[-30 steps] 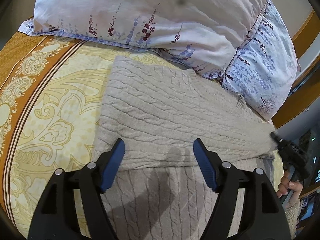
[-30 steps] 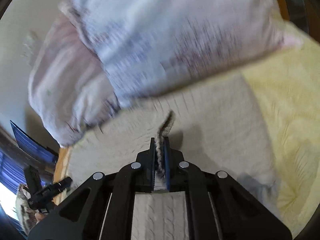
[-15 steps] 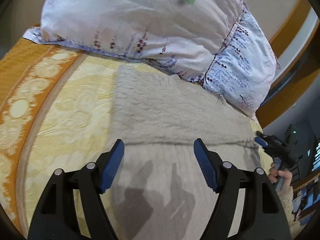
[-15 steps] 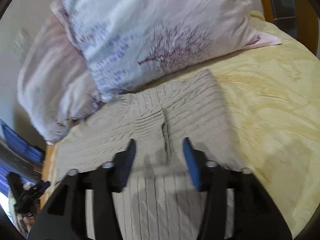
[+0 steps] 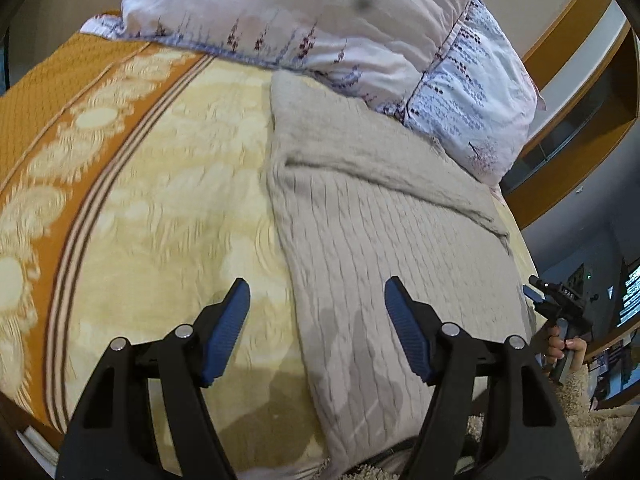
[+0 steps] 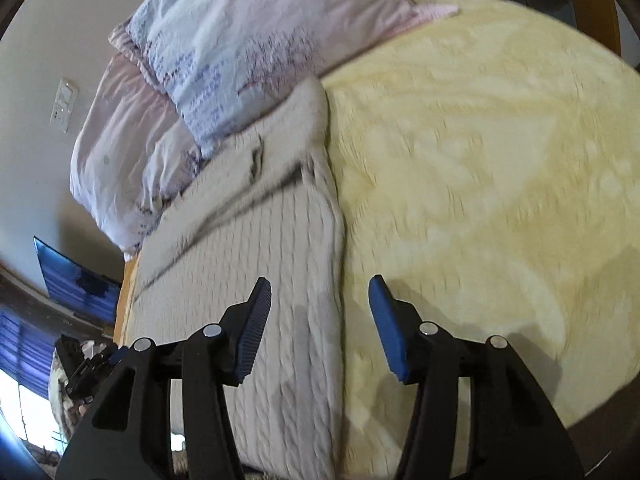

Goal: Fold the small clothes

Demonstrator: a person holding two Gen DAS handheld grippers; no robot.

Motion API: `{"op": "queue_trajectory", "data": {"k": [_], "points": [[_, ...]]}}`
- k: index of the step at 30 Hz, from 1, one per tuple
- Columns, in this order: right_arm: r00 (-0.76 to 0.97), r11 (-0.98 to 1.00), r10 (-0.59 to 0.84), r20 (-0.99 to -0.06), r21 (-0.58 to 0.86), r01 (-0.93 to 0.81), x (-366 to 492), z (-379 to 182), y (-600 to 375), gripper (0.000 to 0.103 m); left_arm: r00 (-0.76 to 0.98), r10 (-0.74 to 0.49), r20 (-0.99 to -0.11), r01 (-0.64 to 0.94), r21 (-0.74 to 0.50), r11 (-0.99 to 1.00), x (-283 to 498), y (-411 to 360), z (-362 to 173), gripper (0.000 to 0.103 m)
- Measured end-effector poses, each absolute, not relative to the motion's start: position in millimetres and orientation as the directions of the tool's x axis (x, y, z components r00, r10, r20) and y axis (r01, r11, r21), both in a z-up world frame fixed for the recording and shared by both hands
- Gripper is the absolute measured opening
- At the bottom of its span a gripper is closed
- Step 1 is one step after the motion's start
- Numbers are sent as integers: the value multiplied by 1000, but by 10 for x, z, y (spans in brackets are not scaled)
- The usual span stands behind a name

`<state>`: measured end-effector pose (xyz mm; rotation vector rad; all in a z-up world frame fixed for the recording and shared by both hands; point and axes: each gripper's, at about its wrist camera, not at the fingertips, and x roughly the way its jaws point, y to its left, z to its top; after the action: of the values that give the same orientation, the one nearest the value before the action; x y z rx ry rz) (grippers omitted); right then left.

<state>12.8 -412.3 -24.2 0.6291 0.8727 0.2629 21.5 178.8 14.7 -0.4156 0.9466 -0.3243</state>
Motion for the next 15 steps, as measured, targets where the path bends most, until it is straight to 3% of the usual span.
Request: {"op": "queue_trajectory", "data": {"k": [8,15], "points": [[582,727,574,-576,686,-39,-122,-339,-4034,52,539,-483,-690,101,-516,850,-15,1738,68,65],[510,677,670,-539,725,-123,-290,-422,-3866,45,507,-567,-650,129,-593,795,-227,1702,22,55]]}}
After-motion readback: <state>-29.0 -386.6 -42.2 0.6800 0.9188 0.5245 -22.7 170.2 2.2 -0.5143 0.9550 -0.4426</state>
